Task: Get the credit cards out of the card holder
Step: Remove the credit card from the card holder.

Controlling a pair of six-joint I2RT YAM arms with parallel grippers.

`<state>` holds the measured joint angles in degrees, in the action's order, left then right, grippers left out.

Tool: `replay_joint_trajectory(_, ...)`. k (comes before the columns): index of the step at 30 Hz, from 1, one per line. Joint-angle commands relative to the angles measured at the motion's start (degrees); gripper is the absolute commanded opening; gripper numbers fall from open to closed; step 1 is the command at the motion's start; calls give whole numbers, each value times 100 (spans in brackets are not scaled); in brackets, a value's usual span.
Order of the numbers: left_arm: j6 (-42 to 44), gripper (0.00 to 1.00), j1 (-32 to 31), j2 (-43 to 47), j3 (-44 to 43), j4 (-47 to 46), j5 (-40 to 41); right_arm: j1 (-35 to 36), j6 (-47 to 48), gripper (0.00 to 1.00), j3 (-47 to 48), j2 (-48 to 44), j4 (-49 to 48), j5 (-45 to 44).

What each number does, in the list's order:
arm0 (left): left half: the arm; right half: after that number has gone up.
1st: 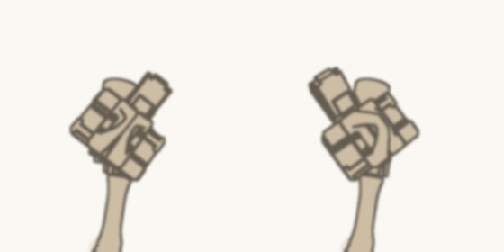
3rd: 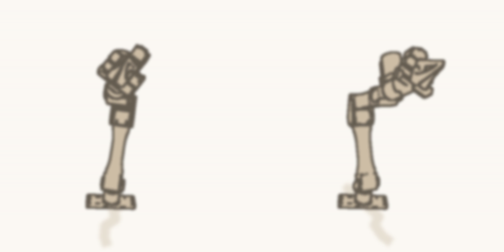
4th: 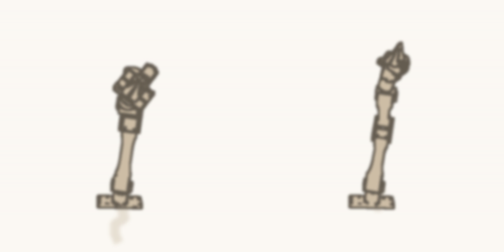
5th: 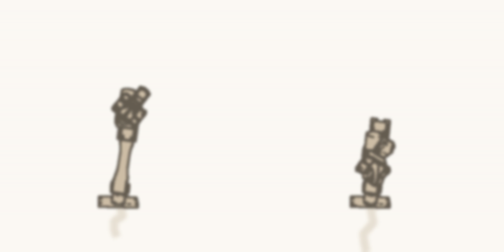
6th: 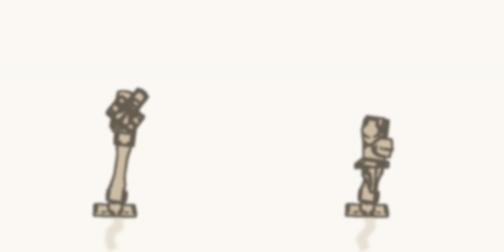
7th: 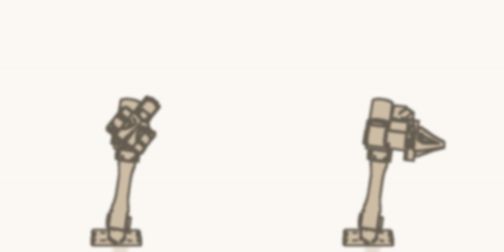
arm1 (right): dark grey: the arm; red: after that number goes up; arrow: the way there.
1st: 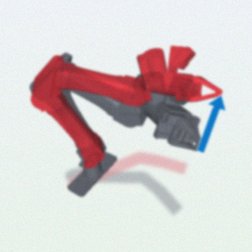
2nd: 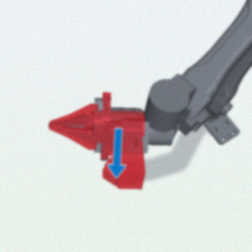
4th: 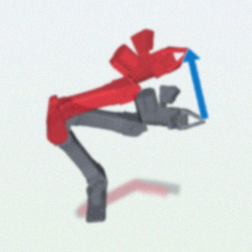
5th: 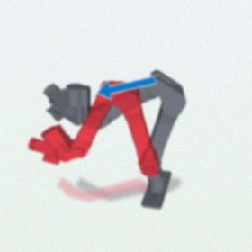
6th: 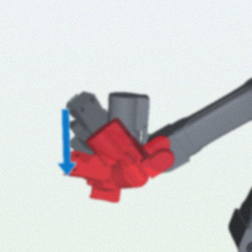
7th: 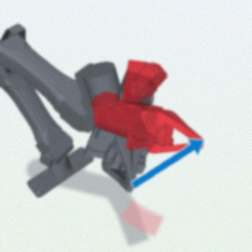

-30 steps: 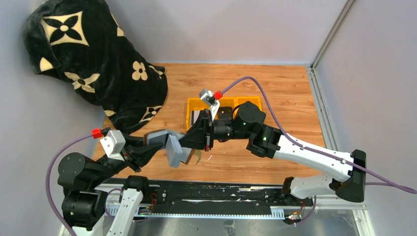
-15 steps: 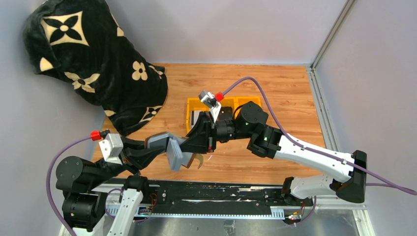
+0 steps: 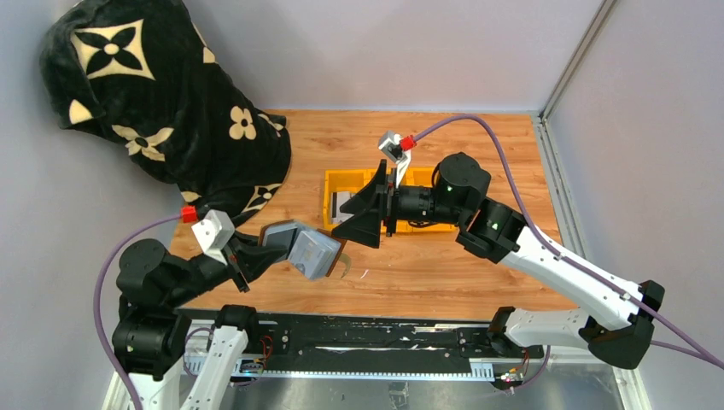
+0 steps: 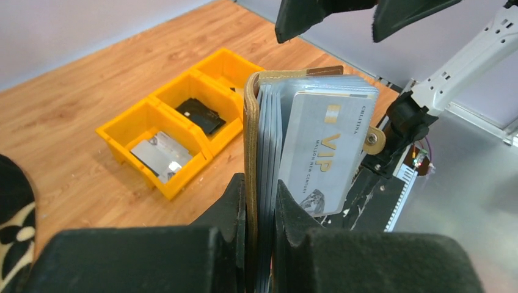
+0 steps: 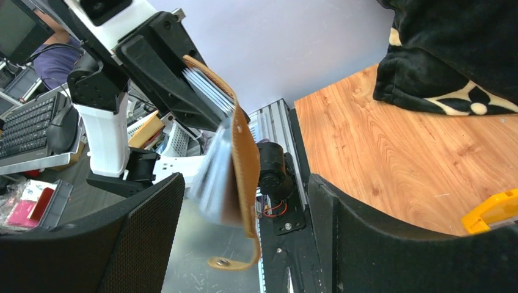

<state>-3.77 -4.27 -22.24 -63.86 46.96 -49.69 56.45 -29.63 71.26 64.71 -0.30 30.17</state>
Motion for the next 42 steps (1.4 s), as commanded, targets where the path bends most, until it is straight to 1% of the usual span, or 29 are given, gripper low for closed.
replay_joint_trajectory(1,29,0,23,-303,-2,176,-89,-18,219,78,278,261,139,181)
replay_joint_trajectory(4,9,0,23,-445,28,282,-96,76,224,78,341,588,-74,468)
replay_joint_trajectory(9,44,0,23,-509,40,349,-135,223,376,79,541,1041,225,467)
replay_joint_trajectory(17,64,0,23,-641,-50,463,-356,316,576,79,475,1228,224,1148)
replay_joint_trajectory(18,30,0,23,-674,-57,463,-472,315,611,74,469,1233,227,1203)
replay_joint_trajectory(19,-7,0,23,-718,-57,467,-628,310,643,68,436,1241,183,1467)
replay_joint_trajectory(22,-129,0,23,-812,-93,474,-1068,312,561,44,347,1262,-178,2286)
replay_joint_trajectory(24,-208,2,23,-901,-117,465,-1316,314,567,32,336,1273,-168,2593)
replay_joint_trajectory(25,-260,5,23,-940,-128,463,-1473,314,621,25,342,1277,-95,2666)
replay_joint_trajectory(27,-354,11,23,-1001,-141,477,-1716,314,691,9,365,1281,8,2712)
replay_joint_trajectory(28,-398,17,23,-1028,-150,479,-1784,314,699,1,366,1277,5,2720)
replay_joint_trajectory(30,-464,25,23,-1085,-155,476,-1887,314,704,0,339,1254,12,2794)
replay_joint_trajectory(32,-573,38,23,-1129,-150,476,-1954,314,713,0,304,1193,12,2887)
replay_joint_trajectory(35,-701,52,23,-1192,-97,480,-2173,314,731,0,236,1092,-64,2958)
replay_joint_trajectory(36,-722,54,23,-1197,-67,481,-2237,314,724,0,214,1055,-109,2979)
replay_joint_trajectory(38,-739,54,23,-1198,-9,476,-2372,314,720,0,162,992,-181,3005)
replay_joint_trajectory(40,-752,51,23,-1183,28,472,-2555,300,753,0,151,935,-153,2978)
replay_joint_trajectory(42,-784,49,23,-1171,37,480,-2802,281,786,0,137,868,-147,2976)
